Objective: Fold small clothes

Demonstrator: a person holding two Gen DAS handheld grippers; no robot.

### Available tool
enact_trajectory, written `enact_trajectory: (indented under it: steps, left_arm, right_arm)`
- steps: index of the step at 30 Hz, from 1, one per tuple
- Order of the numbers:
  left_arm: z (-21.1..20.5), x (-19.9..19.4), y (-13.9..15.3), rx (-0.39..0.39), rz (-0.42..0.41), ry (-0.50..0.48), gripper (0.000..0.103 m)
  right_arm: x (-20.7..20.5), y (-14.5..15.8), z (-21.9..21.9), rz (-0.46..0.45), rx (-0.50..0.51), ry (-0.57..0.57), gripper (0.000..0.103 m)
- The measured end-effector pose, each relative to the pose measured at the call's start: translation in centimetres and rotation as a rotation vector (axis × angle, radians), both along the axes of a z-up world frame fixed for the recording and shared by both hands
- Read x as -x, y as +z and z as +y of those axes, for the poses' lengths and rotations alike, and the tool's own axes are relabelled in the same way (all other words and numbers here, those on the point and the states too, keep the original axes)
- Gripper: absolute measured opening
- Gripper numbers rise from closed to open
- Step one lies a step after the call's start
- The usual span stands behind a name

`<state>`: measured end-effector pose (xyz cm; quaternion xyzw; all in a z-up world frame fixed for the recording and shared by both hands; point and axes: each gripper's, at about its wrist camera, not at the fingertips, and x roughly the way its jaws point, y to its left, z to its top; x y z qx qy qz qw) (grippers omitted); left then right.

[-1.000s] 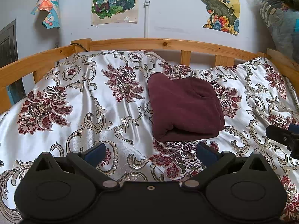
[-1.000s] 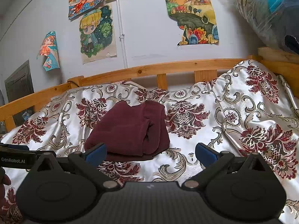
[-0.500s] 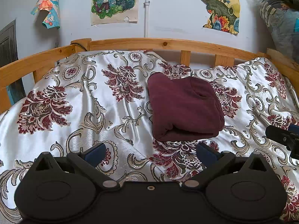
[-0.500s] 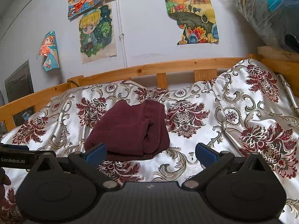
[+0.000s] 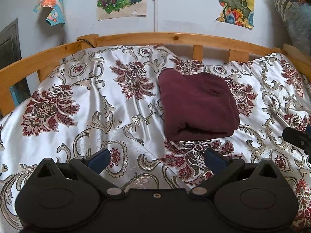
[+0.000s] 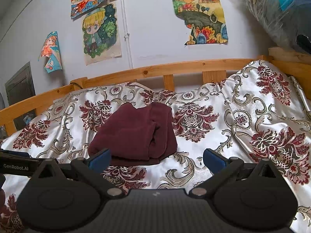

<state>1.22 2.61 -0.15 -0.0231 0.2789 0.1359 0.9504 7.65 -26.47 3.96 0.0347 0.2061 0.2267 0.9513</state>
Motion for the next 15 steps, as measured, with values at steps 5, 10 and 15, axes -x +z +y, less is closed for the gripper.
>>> enact_trajectory:
  steps: [5, 10, 15]
  left_arm:
    - [-0.10, -0.07, -0.05, -0.003, 0.011, -0.012, 0.102]
    - [0.08, -0.15, -0.20, 0.014, 0.023, -0.010, 0.102]
    - [0.01, -0.20, -0.25, 0.008, 0.023, -0.013, 0.102]
  right_arm:
    - [-0.10, 0.07, -0.03, 0.003, 0.000, 0.001, 0.103]
    - [-0.06, -0.09, 0.06, 0.014, 0.002, 0.001, 0.103]
    - [-0.32, -0.31, 0.17, 0.039, 0.013, -0.009, 0.103]
